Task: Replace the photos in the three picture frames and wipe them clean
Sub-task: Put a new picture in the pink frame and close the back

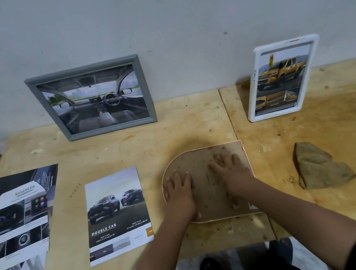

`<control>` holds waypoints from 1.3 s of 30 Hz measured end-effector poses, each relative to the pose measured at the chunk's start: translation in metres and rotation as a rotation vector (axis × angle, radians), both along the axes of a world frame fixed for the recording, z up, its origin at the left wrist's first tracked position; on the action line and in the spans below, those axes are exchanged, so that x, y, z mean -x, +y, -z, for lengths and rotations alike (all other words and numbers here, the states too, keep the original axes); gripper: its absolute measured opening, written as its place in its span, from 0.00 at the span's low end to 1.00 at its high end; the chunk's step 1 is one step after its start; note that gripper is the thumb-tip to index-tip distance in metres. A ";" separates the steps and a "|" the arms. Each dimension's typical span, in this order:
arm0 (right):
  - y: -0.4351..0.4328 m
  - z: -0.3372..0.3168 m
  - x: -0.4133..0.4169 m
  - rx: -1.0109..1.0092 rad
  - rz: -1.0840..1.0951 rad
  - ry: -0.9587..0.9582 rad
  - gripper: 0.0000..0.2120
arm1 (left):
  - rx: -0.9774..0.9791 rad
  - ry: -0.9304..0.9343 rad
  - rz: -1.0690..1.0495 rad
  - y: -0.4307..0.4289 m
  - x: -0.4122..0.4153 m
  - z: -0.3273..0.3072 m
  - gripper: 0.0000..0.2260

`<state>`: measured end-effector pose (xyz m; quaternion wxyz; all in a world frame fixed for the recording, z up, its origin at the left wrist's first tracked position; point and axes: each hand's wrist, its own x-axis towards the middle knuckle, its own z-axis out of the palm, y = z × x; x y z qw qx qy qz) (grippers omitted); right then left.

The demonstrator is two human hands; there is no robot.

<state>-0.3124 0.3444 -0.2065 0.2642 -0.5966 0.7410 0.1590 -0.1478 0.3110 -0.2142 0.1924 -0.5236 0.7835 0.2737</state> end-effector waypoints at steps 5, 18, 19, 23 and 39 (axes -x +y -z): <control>-0.005 -0.003 -0.002 -0.076 0.038 -0.091 0.57 | -0.091 -0.025 -0.010 -0.007 0.008 0.001 0.54; 0.042 -0.009 0.042 0.354 0.489 -0.257 0.21 | 0.174 0.524 -0.263 0.025 -0.061 0.010 0.22; 0.044 -0.010 0.043 0.339 0.569 -0.245 0.19 | 0.235 0.533 -0.347 0.024 -0.060 0.012 0.20; 0.050 -0.001 0.034 0.282 0.694 -0.331 0.16 | 0.217 0.488 -0.459 0.022 -0.048 0.010 0.21; 0.072 -0.051 0.034 0.931 0.920 -0.943 0.12 | 0.349 0.823 -1.059 0.029 0.002 -0.059 0.13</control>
